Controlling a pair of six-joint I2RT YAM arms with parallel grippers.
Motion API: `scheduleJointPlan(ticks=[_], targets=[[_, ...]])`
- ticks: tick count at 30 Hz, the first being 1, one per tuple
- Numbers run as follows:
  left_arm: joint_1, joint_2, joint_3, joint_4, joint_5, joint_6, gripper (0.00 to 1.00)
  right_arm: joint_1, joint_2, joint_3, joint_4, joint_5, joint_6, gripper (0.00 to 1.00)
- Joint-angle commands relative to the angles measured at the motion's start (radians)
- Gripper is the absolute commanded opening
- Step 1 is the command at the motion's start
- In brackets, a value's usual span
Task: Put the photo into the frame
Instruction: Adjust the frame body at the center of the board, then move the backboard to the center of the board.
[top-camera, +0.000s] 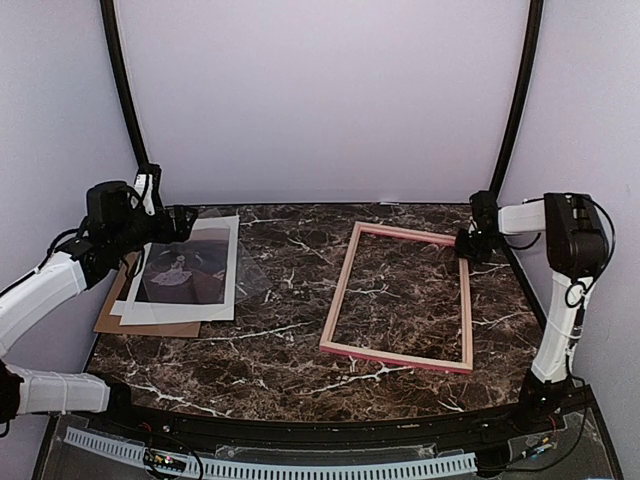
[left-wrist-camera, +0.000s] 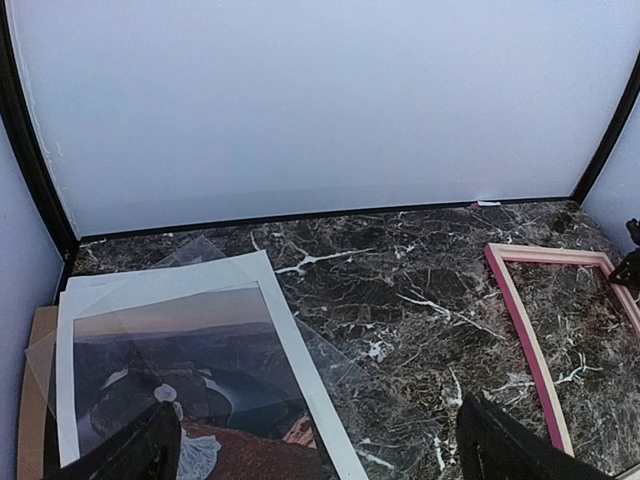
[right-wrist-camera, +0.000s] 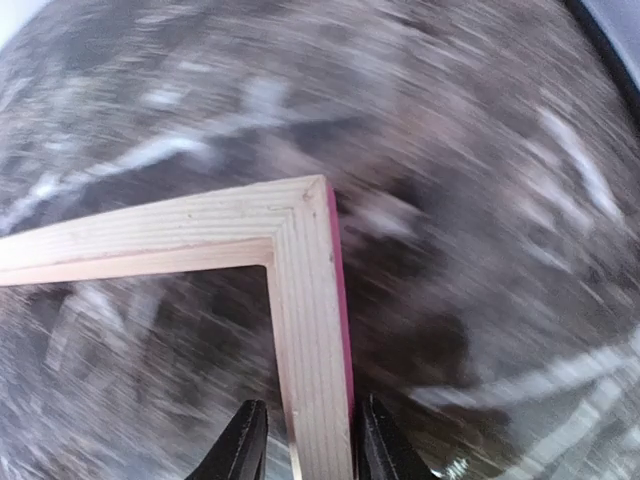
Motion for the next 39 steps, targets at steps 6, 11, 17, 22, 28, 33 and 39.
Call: scheduleJointPlan(ticks=[6, 11, 17, 22, 28, 33, 39], targets=[[-0.005, 0.074, 0.086, -0.15, -0.092, -0.015, 0.99, 0.11, 0.246, 0.303, -0.172, -0.127, -0.213, 0.28], [-0.005, 0.128, 0.136, -0.228, -0.118, -0.032, 0.99, 0.12, 0.281, 0.359, -0.192, -0.156, -0.271, 0.27], [0.049, 0.259, 0.244, -0.374, -0.082, -0.039, 0.99, 0.12, 0.223, 0.346, -0.187, -0.051, -0.288, 0.53], [0.198, 0.341, 0.296, -0.44, 0.004, -0.073, 0.99, 0.145, 0.107, 0.3, -0.151, -0.01, -0.286, 0.73], [0.346, 0.468, 0.385, -0.499, -0.017, -0.069, 0.99, 0.243, 0.038, 0.29, -0.145, 0.019, -0.283, 0.87], [0.436, 0.604, 0.46, -0.519, -0.083, -0.033, 0.99, 0.316, 0.002, 0.254, -0.107, -0.033, -0.263, 0.88], [0.508, 0.761, 0.569, -0.542, -0.07, 0.029, 0.99, 0.366, -0.024, 0.176, -0.038, -0.11, -0.238, 0.89]])
